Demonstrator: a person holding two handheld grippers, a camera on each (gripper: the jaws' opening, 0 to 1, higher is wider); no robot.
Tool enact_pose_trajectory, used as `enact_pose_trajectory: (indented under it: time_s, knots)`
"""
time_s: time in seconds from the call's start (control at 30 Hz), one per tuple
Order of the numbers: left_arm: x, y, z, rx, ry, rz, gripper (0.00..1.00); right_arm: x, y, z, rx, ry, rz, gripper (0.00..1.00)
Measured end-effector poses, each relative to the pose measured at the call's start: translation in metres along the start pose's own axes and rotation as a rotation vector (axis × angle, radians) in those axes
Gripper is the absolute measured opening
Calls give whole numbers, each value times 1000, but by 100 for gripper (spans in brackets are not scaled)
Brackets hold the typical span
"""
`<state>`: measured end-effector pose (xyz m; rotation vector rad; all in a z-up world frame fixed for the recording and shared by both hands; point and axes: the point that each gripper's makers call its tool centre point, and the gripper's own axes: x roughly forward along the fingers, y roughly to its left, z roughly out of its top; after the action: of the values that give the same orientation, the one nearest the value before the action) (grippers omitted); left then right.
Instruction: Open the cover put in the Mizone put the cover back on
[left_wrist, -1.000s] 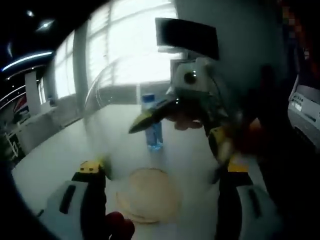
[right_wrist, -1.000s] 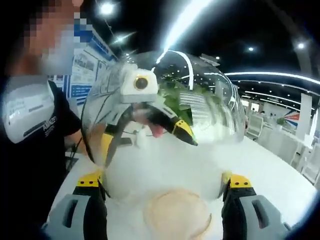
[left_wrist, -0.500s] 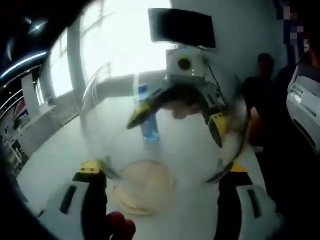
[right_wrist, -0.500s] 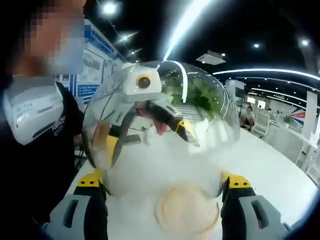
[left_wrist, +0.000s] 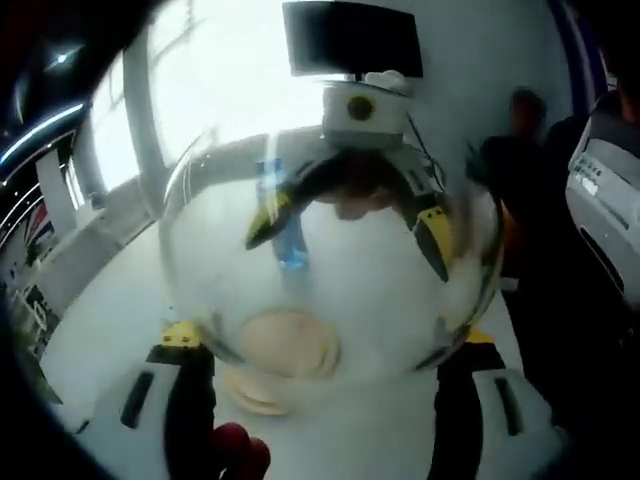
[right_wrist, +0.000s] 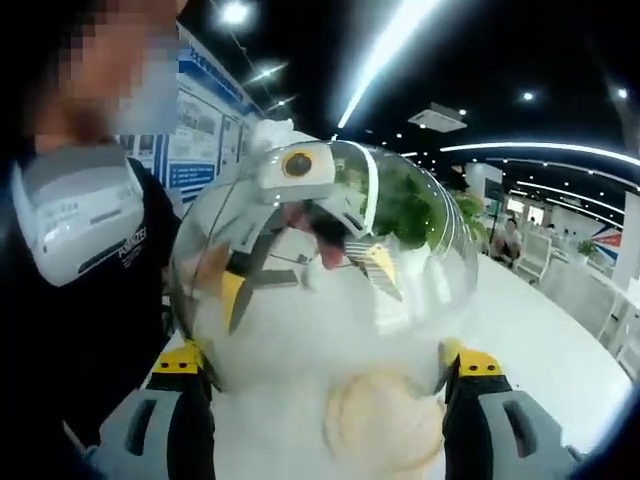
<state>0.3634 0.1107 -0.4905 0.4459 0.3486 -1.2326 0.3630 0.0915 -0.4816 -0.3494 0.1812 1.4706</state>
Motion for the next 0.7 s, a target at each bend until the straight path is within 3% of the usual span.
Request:
enact_pose_trajectory:
  time_s: [0.2, 0.33, 0.7]
  knots:
    - [-2, -5, -1, -5, -26, -18, 76, -1, 4, 1, 18, -27, 23, 89]
    - [-2, -5, 1, -23, -95, -25, 76, -1, 5, 0, 35, -53, 35, 89]
    - [-4, -7, 4, -36, -213, -35, 77, 0, 9, 3, 46, -156, 13, 89]
